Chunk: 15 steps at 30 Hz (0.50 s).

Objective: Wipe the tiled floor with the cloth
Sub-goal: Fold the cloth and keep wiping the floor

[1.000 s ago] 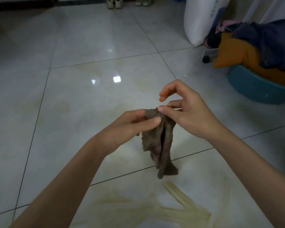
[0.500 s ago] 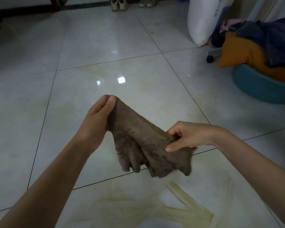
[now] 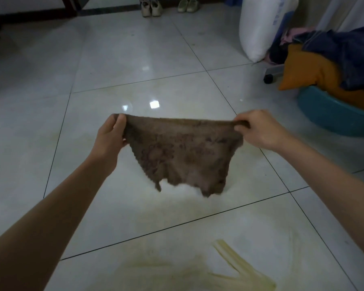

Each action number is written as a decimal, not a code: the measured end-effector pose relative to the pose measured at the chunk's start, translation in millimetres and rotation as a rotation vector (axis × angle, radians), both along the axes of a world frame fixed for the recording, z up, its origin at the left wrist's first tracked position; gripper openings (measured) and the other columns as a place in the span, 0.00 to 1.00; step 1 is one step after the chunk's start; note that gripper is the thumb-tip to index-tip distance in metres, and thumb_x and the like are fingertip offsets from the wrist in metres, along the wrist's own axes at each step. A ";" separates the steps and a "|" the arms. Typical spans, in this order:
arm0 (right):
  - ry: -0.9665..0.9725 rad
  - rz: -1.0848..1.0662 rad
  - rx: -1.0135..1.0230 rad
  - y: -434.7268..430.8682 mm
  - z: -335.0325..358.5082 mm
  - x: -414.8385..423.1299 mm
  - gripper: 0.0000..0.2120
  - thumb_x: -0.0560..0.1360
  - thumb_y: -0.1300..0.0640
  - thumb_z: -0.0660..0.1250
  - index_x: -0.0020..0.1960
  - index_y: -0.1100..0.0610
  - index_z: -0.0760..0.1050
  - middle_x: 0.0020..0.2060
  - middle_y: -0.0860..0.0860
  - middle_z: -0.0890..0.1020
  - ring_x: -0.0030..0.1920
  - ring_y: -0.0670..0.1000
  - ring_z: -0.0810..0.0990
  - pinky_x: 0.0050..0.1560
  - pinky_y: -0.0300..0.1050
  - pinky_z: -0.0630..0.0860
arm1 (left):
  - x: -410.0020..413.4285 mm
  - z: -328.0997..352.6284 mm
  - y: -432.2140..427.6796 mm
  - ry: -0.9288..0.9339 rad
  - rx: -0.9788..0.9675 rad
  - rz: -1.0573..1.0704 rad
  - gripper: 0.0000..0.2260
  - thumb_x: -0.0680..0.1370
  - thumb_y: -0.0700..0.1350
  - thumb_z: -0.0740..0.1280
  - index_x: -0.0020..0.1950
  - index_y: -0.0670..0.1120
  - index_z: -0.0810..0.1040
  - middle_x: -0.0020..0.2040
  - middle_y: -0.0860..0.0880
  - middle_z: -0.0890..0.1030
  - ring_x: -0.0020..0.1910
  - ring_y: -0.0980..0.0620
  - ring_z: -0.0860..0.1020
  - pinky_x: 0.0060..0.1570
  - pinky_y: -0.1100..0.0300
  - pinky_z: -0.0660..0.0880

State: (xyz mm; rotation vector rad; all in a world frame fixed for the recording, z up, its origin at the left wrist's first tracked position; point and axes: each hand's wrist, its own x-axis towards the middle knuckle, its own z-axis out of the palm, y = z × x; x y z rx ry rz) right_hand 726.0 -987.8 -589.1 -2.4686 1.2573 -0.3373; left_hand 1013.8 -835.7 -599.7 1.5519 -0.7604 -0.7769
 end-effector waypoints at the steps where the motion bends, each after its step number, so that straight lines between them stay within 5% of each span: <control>1: -0.059 -0.020 -0.077 -4.3 6.1 -1.1 0.07 0.78 0.60 0.66 0.52 0.60 0.81 0.44 0.56 0.83 0.48 0.57 0.79 0.48 0.43 0.68 | 4.4 5.4 -3.8 0.003 -0.029 -0.004 0.11 0.84 0.48 0.55 0.47 0.49 0.73 0.46 0.50 0.74 0.50 0.53 0.74 0.53 0.58 0.74; 6: -0.243 0.015 -0.302 0.8 17.1 -19.9 0.06 0.76 0.58 0.69 0.46 0.60 0.81 0.35 0.53 0.82 0.36 0.53 0.77 0.40 0.40 0.64 | 13.2 13.3 3.5 0.061 -0.143 -0.078 0.10 0.84 0.46 0.56 0.47 0.48 0.75 0.48 0.49 0.78 0.52 0.53 0.80 0.52 0.60 0.78; 11: -0.222 0.124 -0.003 40.2 -42.4 -44.6 0.07 0.73 0.73 0.67 0.45 0.63 0.81 0.38 0.52 0.81 0.38 0.49 0.78 0.44 0.37 0.72 | -8.5 -46.7 49.9 -0.035 0.045 -0.149 0.10 0.82 0.39 0.58 0.45 0.43 0.76 0.40 0.48 0.77 0.43 0.54 0.75 0.52 0.57 0.74; 15: -0.028 0.156 0.188 87.2 -117.2 -73.6 0.08 0.74 0.70 0.68 0.47 0.61 0.83 0.39 0.49 0.79 0.39 0.52 0.79 0.42 0.41 0.70 | -30.2 -109.0 99.3 -0.179 0.341 -0.249 0.11 0.81 0.36 0.61 0.41 0.44 0.77 0.37 0.46 0.77 0.40 0.49 0.74 0.47 0.60 0.73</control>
